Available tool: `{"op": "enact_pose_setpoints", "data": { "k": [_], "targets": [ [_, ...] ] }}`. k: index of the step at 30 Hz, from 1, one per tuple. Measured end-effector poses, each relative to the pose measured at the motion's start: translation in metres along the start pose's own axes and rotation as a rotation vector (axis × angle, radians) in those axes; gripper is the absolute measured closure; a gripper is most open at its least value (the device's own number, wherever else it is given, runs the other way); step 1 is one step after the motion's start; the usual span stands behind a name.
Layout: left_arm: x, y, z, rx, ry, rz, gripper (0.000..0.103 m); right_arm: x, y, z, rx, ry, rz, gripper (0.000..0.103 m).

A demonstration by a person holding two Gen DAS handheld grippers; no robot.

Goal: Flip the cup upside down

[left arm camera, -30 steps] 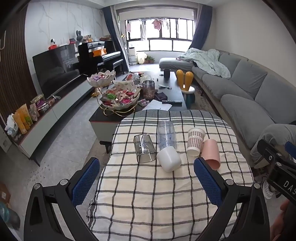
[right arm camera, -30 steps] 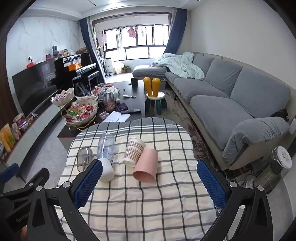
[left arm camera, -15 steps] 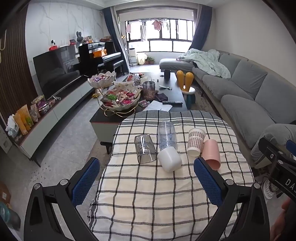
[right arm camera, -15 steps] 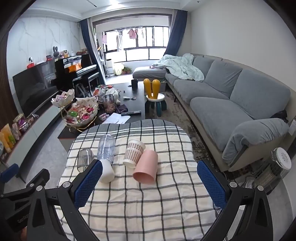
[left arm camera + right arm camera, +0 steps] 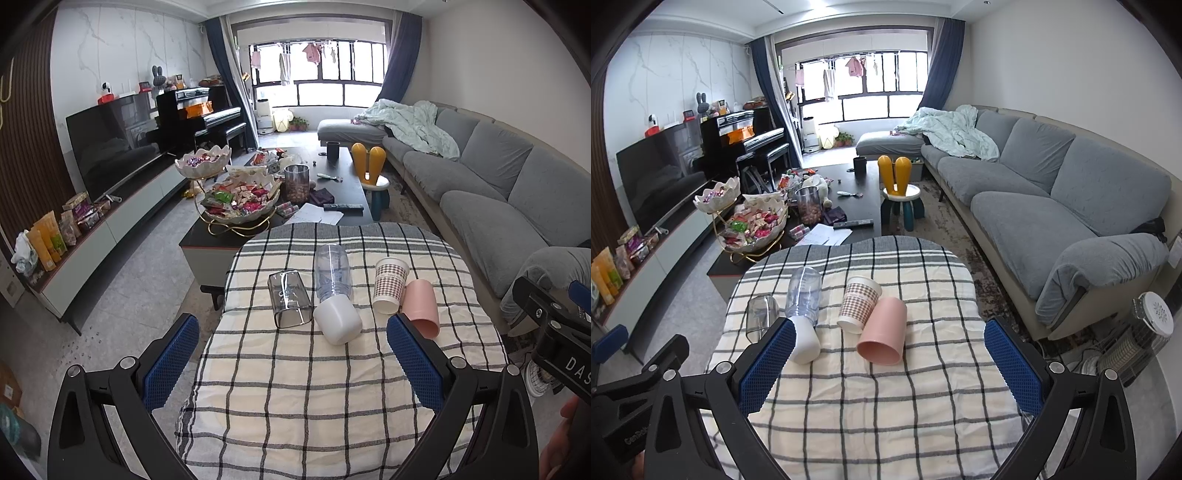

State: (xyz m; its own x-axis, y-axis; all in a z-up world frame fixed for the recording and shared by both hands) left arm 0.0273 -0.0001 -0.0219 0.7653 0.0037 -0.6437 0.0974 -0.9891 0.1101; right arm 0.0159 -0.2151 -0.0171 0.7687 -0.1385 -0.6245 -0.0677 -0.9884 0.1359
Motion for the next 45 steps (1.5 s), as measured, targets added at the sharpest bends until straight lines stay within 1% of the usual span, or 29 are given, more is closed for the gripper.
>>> {"op": "enact_pose_setpoints", "data": {
  "k": [2,7,19,30,33,39,40,45],
  "targets": [
    [-0.005,-0.005,-0.002,0.002,0.014,0.000,0.000,0.000,0.000,0.000,-0.001,0.000,0.000,0.000],
    [-0.008,-0.001,-0.005,-0.003,0.050,0.001,0.000,0.001,-0.001,0.000,0.001,-0.001,-0.001,0.000],
    [-0.006,0.000,-0.006,-0.003,0.050,0.003,0.000,0.002,-0.001,0.001,0.002,-0.002,-0.002,0.000],
    [0.007,-0.001,-0.001,-0.009,0.026,-0.001,0.000,0.004,-0.003,0.005,0.002,-0.013,-0.003,0.000],
    [0.012,-0.002,0.000,-0.012,0.016,-0.003,0.000,0.015,-0.005,0.003,-0.001,-0.024,-0.005,0.000],
    [0.023,-0.006,0.001,-0.016,0.002,-0.009,0.000,0.017,-0.007,0.002,-0.001,-0.031,-0.006,0.000],
    [0.024,-0.006,0.001,-0.016,0.001,-0.011,0.000,0.024,-0.009,0.006,-0.001,-0.037,-0.006,0.000],
    [0.033,-0.009,0.002,-0.018,-0.008,-0.017,0.000,0.034,-0.013,0.007,-0.003,-0.055,-0.009,0.000]
  ]
}}
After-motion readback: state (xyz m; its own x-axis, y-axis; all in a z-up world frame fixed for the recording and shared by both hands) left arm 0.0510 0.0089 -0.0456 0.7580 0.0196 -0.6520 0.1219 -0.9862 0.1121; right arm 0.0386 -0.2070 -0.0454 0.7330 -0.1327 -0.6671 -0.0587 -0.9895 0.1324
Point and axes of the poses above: each gripper's, at about its wrist camera, not at the fingertips, and x roughly the way its jaws point, y to its right, z to its underside, the point moved 4 cm from there along x, roughly the way its jaws point, and after that the axes turned 12 degrees about -x, right-handed, at the moved point
